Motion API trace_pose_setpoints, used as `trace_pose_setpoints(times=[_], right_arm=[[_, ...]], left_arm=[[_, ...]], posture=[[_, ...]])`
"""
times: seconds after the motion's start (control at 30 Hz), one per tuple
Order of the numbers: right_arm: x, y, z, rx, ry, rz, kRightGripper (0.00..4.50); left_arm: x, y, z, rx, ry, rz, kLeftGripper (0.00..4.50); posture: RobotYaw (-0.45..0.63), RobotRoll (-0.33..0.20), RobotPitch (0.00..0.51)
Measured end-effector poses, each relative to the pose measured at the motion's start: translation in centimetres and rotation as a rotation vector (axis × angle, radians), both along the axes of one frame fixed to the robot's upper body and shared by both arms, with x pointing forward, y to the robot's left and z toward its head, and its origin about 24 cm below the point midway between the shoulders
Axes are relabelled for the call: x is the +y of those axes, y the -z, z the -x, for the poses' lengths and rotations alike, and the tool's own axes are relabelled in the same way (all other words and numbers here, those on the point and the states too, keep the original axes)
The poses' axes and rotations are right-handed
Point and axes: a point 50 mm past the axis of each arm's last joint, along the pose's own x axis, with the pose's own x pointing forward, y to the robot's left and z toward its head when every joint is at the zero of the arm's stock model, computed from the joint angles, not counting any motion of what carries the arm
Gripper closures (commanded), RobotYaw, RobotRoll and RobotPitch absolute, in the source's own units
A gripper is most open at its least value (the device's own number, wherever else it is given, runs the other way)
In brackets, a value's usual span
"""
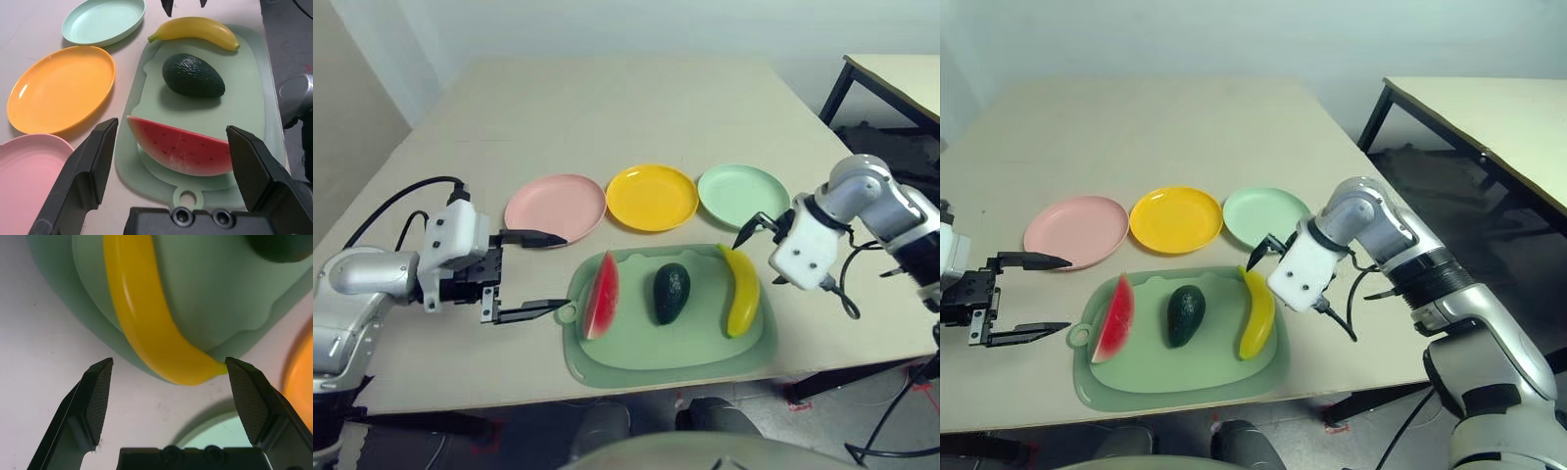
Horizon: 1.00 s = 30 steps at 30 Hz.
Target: Place the fruits into color-matched plates.
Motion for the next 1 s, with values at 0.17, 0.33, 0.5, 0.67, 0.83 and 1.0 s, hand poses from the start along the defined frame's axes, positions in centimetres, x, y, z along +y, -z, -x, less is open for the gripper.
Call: trace_pose_setpoints(times=[0.17, 0.33, 0.5, 0.67, 0.83, 1.0], right_arm=[[0.0, 1.4, -0.2, 0.015, 0.014, 0.046, 0.04], [0.2, 2.4, -0.5, 0.02, 0.025, 0.043, 0.04], [0.7, 2.8, -0.6, 0.025, 0.014, 0.044, 0.04], [0.5, 2.9, -0.7, 0.045, 0.053, 0.057, 0.95], [0.6, 2.9, -0.4, 0.073, 0.067, 0.076, 2.79], [0.6, 2.8, -0.2, 0.089, 0.075, 0.075, 2.83]], left_arm=[[0.0, 0.0, -0.1, -0.006, -0.007, -0.001, 0.0], [0.0, 0.0, -0.1, -0.01, -0.016, -0.007, 0.0], [0.1, 0.0, -0.1, -0.01, -0.021, -0.013, 0.0], [0.1, 0.0, -0.1, -0.008, -0.023, -0.013, 0.0], [0.1, -0.1, -0.2, -0.016, -0.024, -0.013, 0.0], [-0.1, -0.2, -0.4, -0.027, -0.027, -0.003, 0.0]], posture=[[0.17, 0.0, 0.0], [0.18, 0.0, 0.0], [0.18, 0.0, 0.0], [0.17, 0.0, 0.0], [0.17, 0.0, 0.0], [0.16, 0.0, 0.0]])
